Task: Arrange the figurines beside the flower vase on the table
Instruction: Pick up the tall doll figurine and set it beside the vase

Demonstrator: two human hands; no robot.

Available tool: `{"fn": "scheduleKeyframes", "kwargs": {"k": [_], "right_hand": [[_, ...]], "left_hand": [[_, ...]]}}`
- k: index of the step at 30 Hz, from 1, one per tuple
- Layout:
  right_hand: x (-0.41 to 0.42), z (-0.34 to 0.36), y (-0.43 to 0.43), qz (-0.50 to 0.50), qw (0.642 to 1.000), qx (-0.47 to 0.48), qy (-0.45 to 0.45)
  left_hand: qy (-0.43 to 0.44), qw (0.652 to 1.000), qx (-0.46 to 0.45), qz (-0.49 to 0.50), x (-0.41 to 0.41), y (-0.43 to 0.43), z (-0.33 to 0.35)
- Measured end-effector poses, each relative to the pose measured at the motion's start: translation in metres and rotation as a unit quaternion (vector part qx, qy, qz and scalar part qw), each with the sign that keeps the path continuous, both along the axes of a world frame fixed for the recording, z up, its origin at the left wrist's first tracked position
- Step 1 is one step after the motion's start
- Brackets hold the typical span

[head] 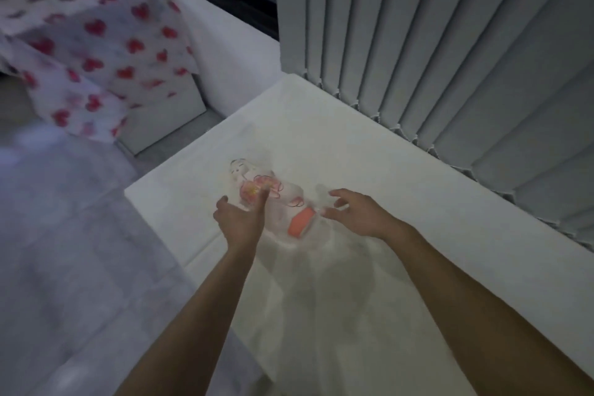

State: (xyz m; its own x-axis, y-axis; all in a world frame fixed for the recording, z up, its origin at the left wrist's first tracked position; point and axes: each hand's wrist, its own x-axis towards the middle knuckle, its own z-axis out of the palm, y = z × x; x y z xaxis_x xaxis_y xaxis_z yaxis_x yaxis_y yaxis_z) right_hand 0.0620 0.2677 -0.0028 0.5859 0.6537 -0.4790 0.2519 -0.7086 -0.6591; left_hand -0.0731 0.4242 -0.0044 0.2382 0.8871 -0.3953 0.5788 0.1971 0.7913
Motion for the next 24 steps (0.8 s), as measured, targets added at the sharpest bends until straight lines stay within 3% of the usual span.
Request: {"fn": "scheduleKeyframes", "kwargs": {"k": [3,5,10,14,16,20,24], "right_hand": [[-0.011,-0.018,0.041,-0.001,0.999,0.023,0.029],[-0.015,-0.024,0.054,-0.006,0.999,0.031,0.041],[-0.022,-0.025,0.061,-0.031,0.998,0.038,0.040],[-0.031,-0.016,0.050,-0.054,0.996,0.047,0.053],[-0.034,-0.008,0.042,-0.069,0.995,0.044,0.063],[-0.035,0.013,0.018,-0.100,0.993,0.048,0.043],[-0.035,0.042,-0.024,-0.119,0.991,0.061,0.002]], "left_hand": [[-0.064,0.981,-0.180,0.030,0.006,0.014,-0.010],[-0.099,0.963,-0.248,0.021,0.008,0.019,-0.017],[-0.128,0.952,-0.278,0.027,0.021,0.027,-0.030],[-0.124,0.932,-0.335,-0.058,0.020,0.040,-0.043],[-0.131,0.927,-0.338,-0.092,0.018,0.038,-0.046],[-0.152,0.943,-0.259,-0.141,0.020,0.007,-0.035],[-0.214,0.920,-0.206,-0.255,0.033,-0.031,-0.002]]}}
